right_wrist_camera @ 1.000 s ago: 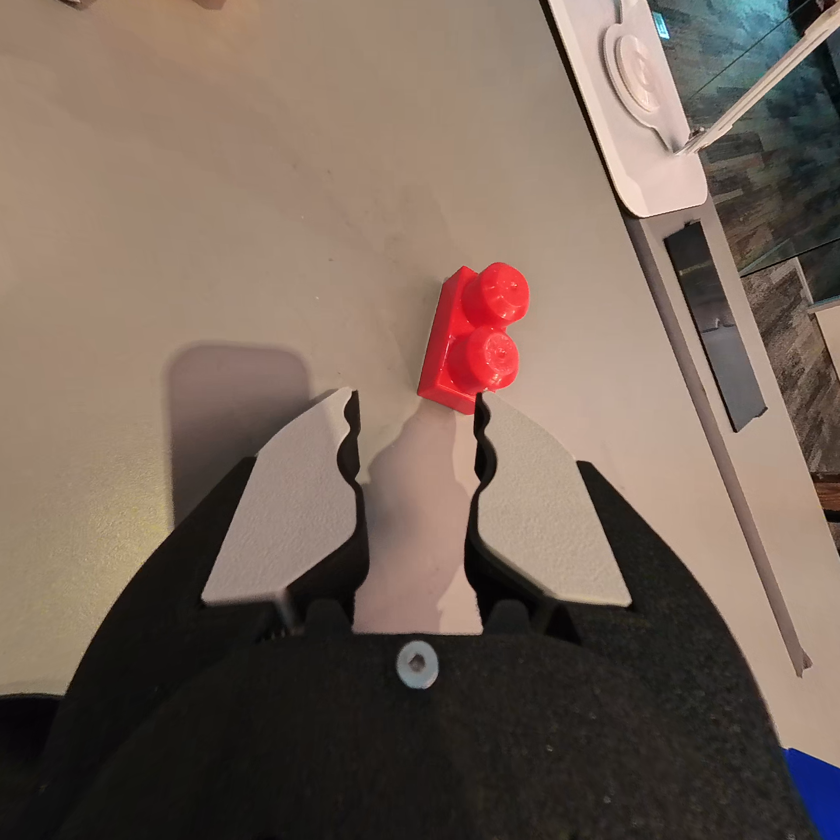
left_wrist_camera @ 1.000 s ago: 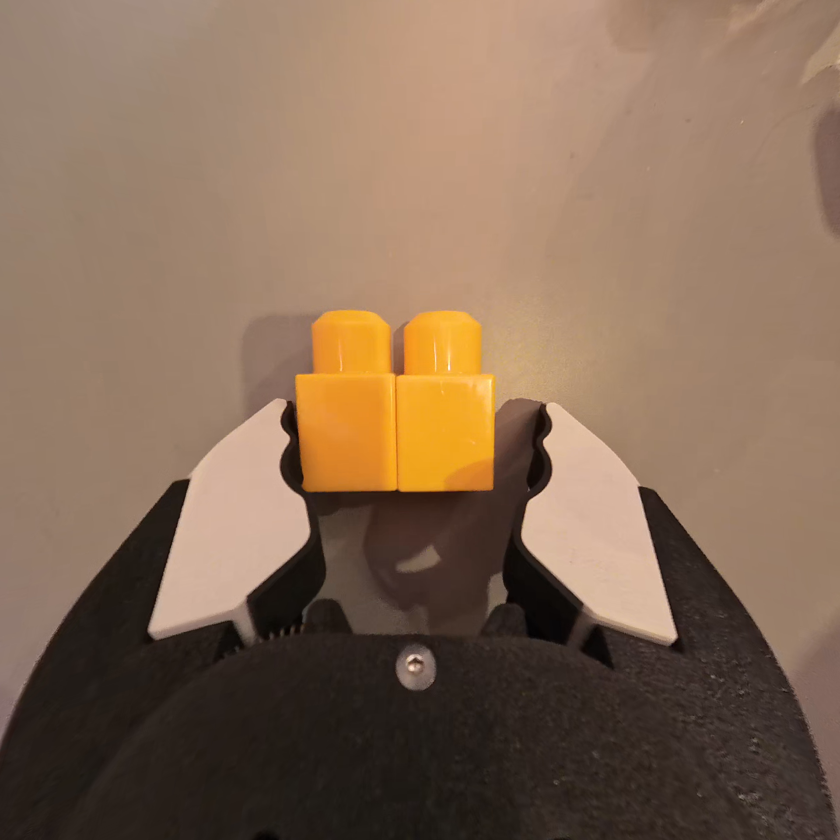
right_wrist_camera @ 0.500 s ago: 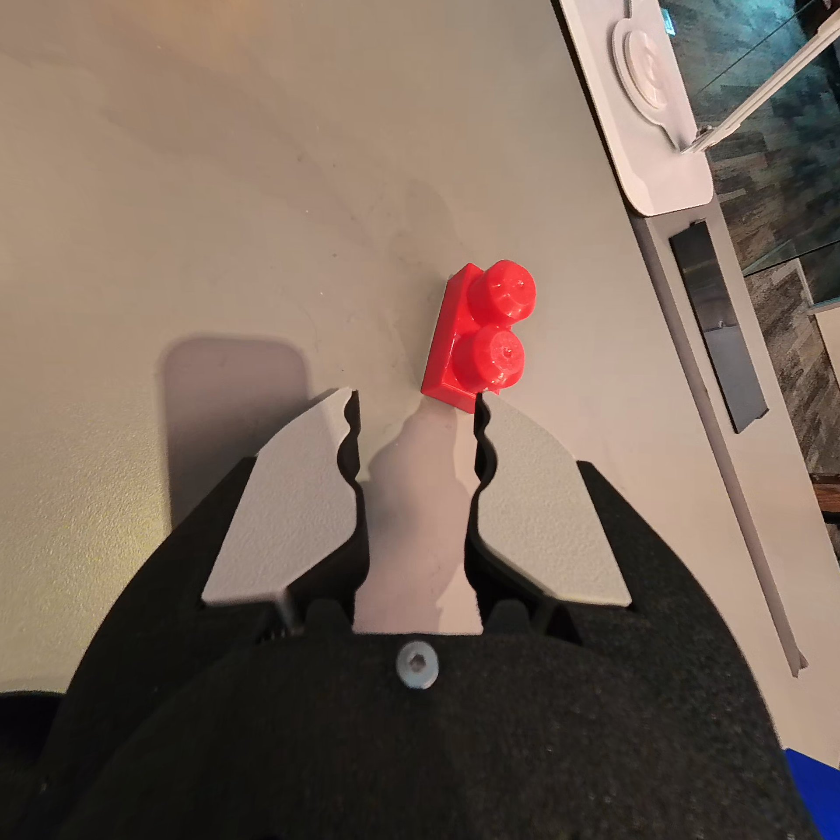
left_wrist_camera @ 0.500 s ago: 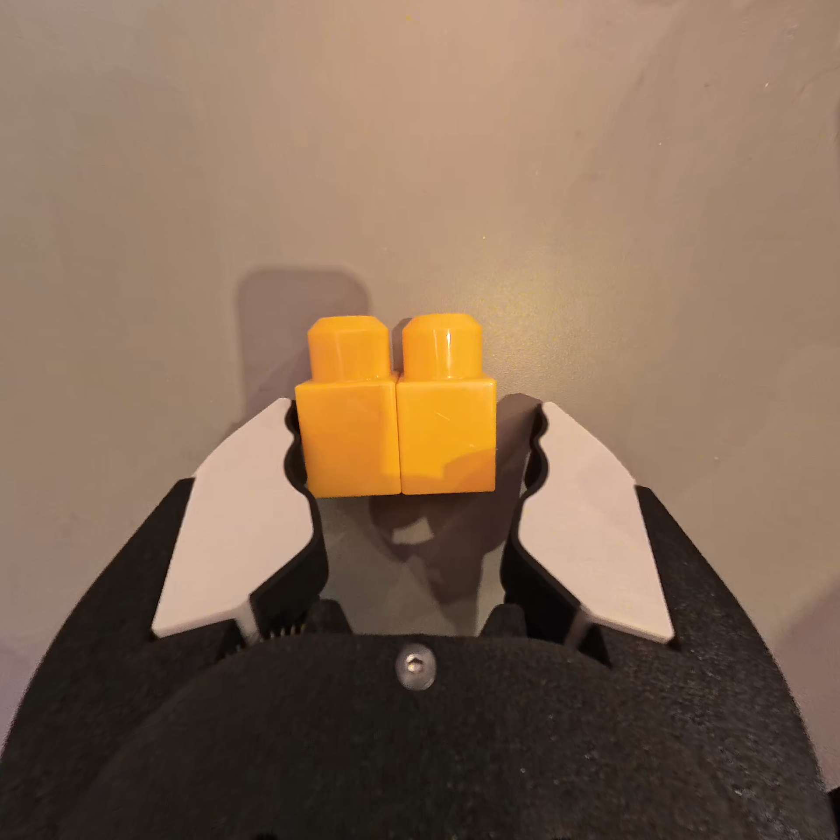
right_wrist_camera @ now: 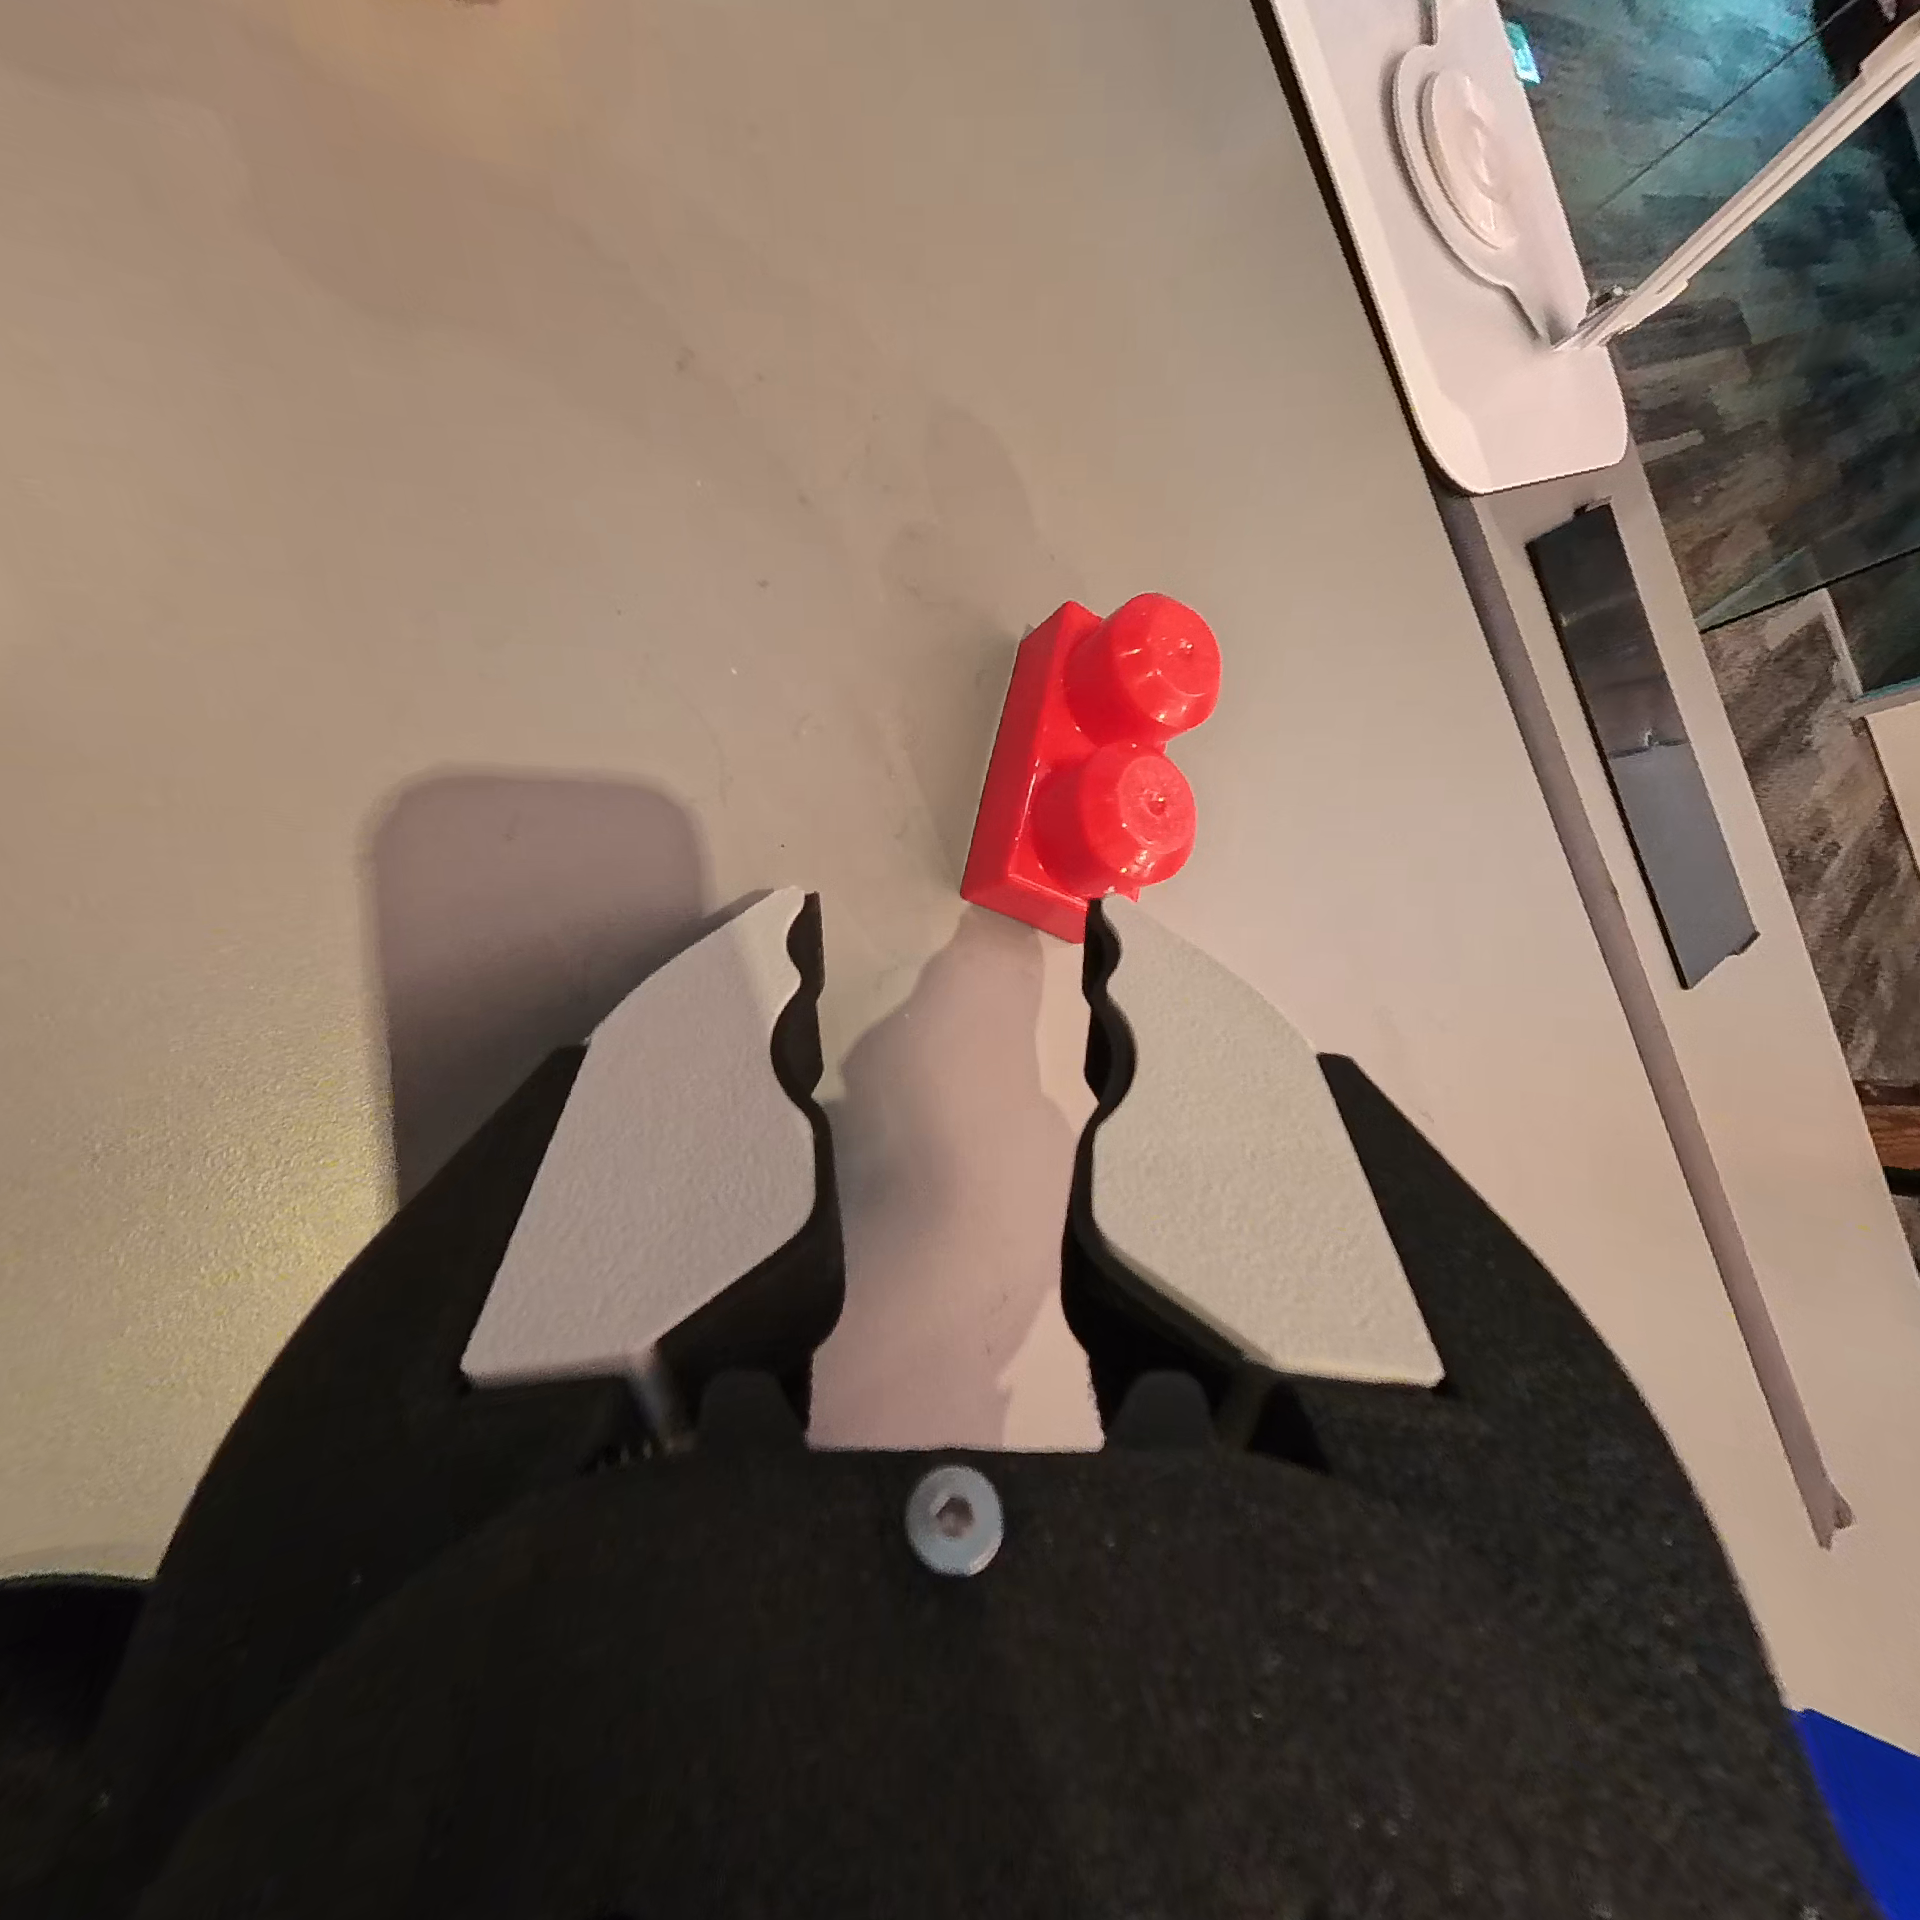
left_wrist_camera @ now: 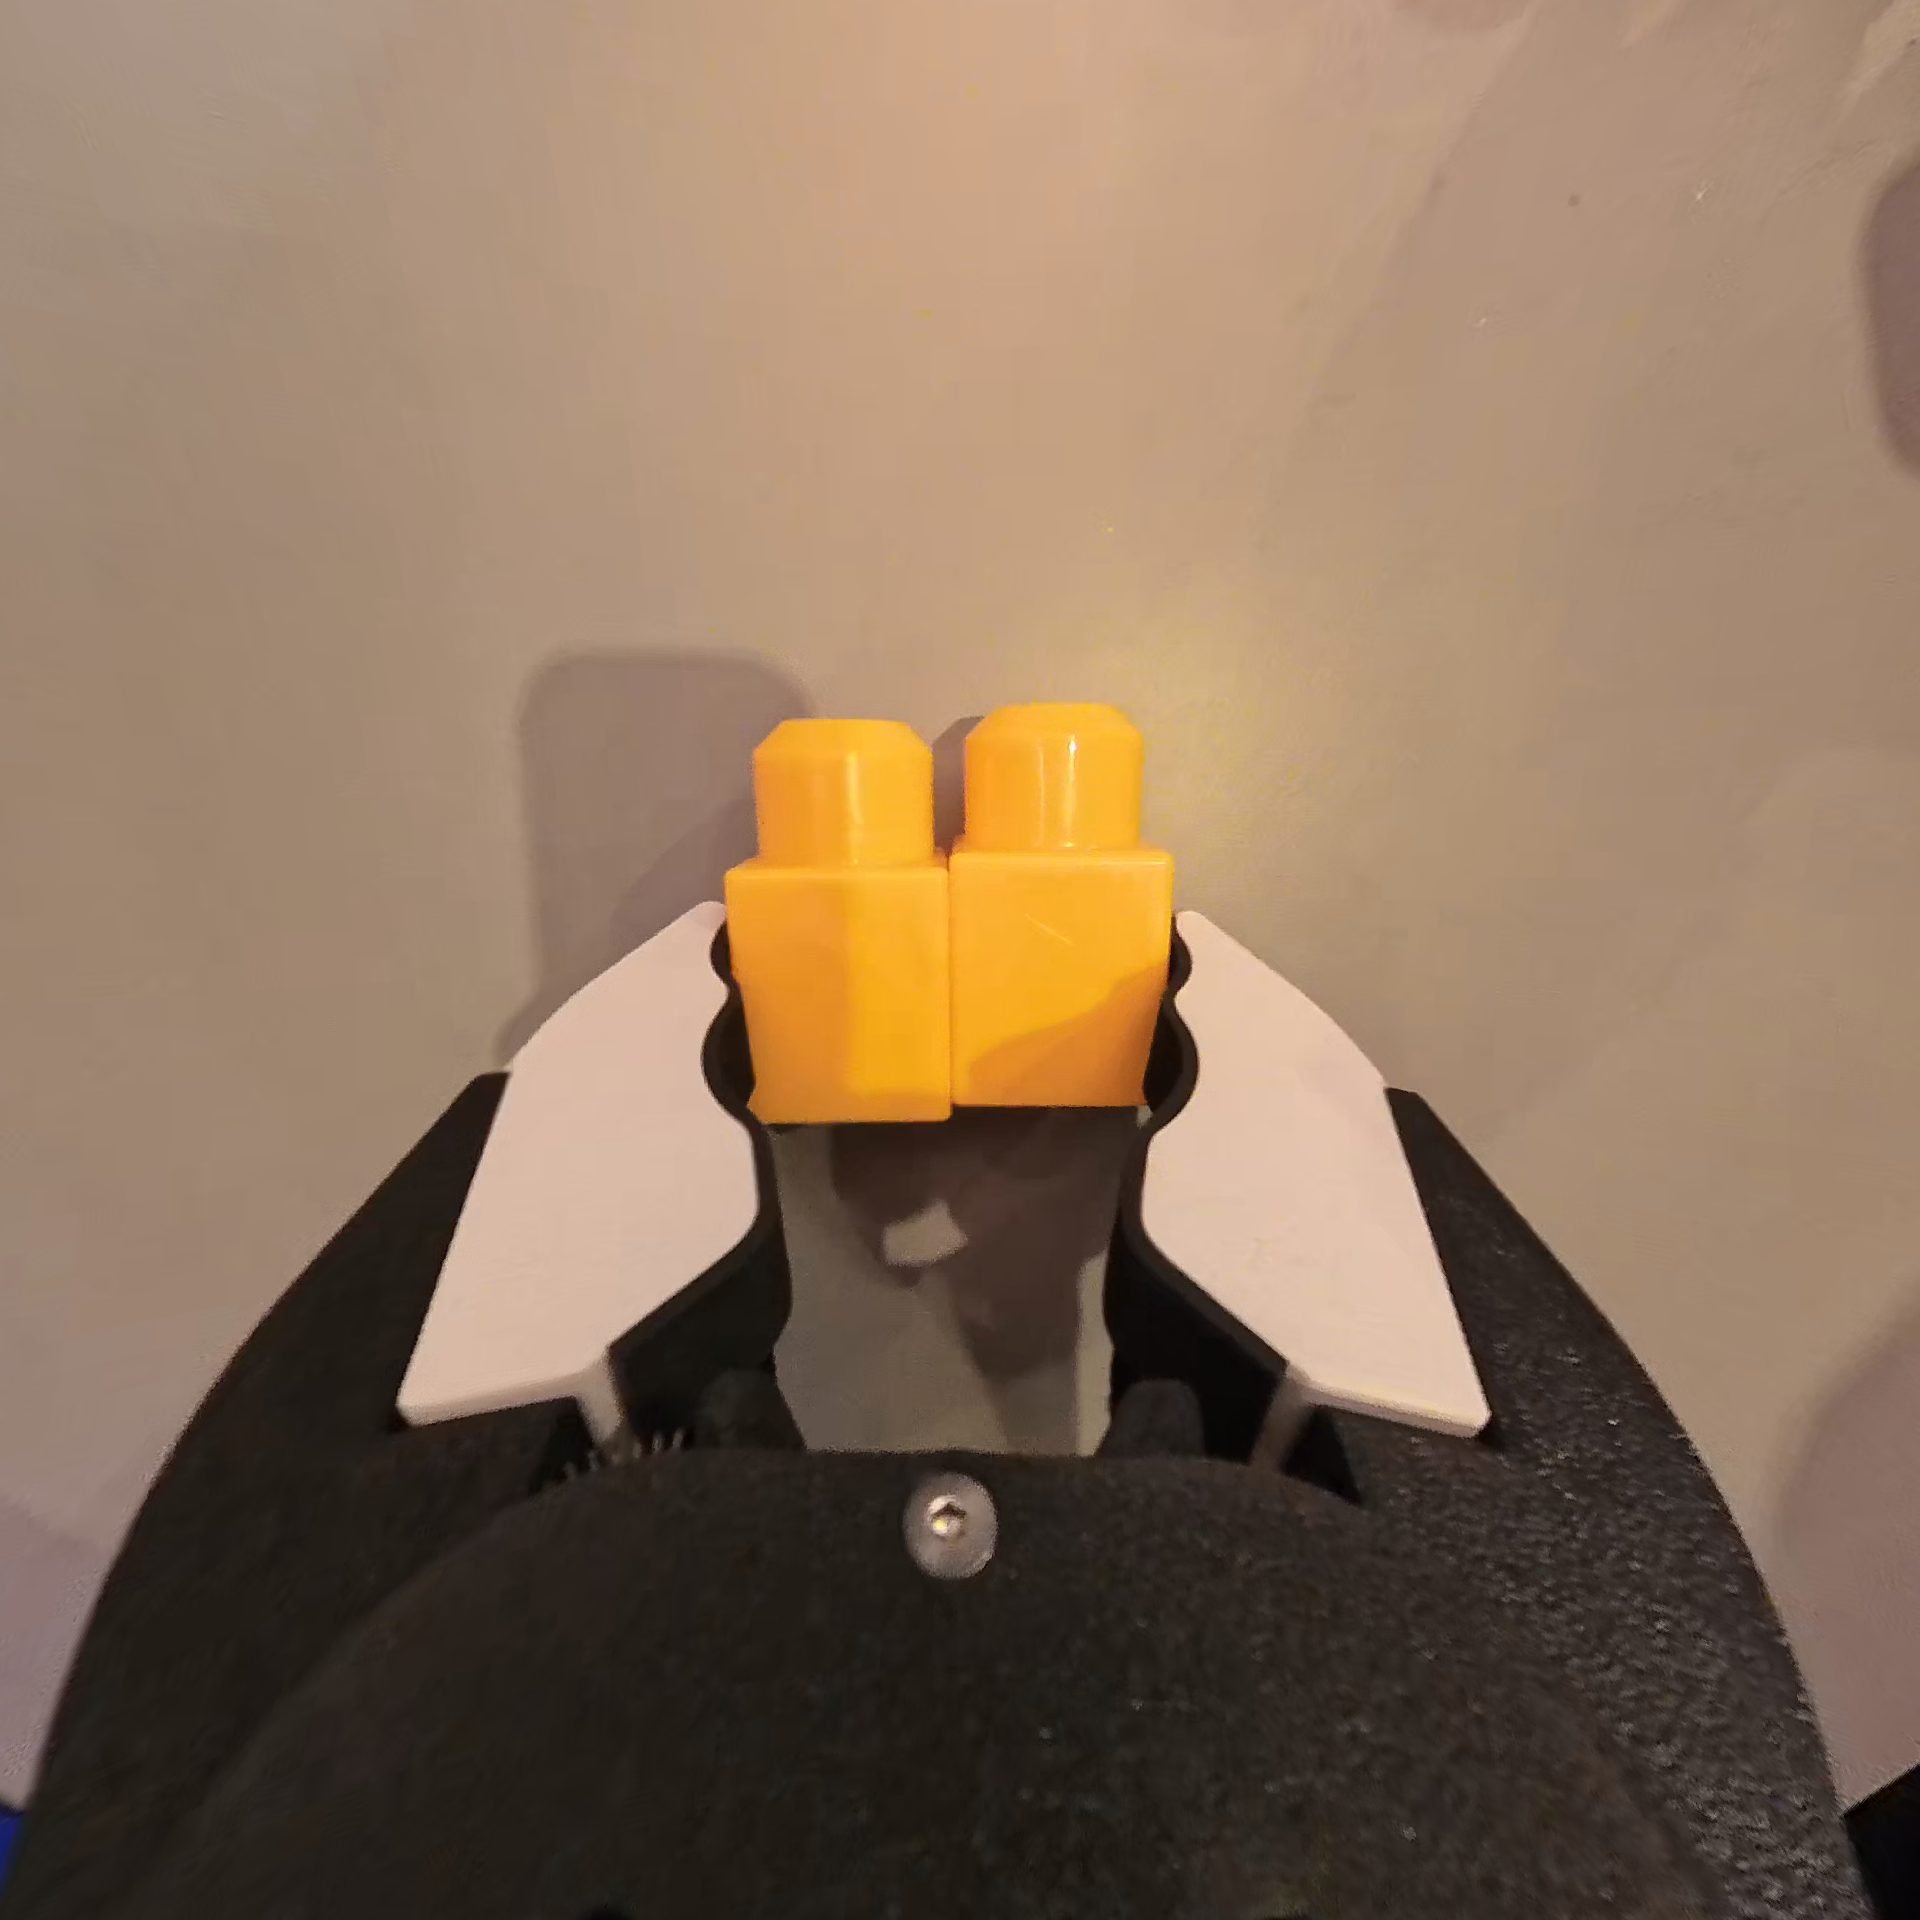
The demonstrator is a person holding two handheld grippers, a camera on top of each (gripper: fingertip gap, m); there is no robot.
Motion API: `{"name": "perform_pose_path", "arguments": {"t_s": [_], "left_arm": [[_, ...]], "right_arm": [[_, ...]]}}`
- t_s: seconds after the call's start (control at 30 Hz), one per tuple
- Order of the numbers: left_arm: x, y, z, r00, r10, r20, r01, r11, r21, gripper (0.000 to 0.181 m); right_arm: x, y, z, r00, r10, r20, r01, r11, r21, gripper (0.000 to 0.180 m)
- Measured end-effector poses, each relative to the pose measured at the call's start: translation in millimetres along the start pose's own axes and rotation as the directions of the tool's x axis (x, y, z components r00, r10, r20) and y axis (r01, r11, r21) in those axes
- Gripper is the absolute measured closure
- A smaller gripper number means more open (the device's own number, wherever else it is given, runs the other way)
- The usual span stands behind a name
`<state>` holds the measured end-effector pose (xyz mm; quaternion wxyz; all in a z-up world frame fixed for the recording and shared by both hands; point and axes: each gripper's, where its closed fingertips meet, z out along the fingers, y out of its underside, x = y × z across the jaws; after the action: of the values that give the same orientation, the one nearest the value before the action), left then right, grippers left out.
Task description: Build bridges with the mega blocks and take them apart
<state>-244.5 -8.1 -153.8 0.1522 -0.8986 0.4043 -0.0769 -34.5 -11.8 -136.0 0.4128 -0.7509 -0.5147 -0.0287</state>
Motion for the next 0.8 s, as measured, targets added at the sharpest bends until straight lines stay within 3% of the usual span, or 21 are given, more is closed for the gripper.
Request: {"name": "perform_pose_path", "arguments": {"t_s": [0.2, 0.33, 0.57, 0.67, 0.8], "left_arm": [[-1.9, -3.8, -13.4, 0.997, -0.051, -0.060, 0.061, 0.983, 0.174, 0.106], [-0.3, -17.9, -35.3, 0.995, -0.057, -0.080, 0.082, 0.930, 0.358, 0.106], [-1.7, -50.9, -86.1, 0.991, -0.035, -0.126, 0.116, 0.676, 0.727, 0.106], [-1.8, -54.9, -101.5, 0.993, -0.007, -0.119, 0.100, 0.593, 0.799, 0.106], [3.5, -55.8, -115.6, 0.997, 0.042, -0.063, 0.032, 0.521, 0.853, 0.106]], "right_arm": [[-0.5, -1.0, 0.1, 1.000, 0.007, 0.005, -0.007, 1.000, 0.007, 0.132], [1.2, -2.9, 0.3, 1.000, 0.018, -0.002, -0.018, 1.000, 0.023, 0.132], [26.9, -12.7, -10.1, 0.990, 0.100, -0.100, -0.086, 0.988, 0.131, 0.132], [44.1, -19.7, -17.9, 0.974, 0.183, -0.131, -0.155, 0.968, 0.198, 0.132], [52.8, -24.4, -11.7, 0.958, 0.275, -0.082, -0.257, 0.949, 0.180, 0.130]]}}
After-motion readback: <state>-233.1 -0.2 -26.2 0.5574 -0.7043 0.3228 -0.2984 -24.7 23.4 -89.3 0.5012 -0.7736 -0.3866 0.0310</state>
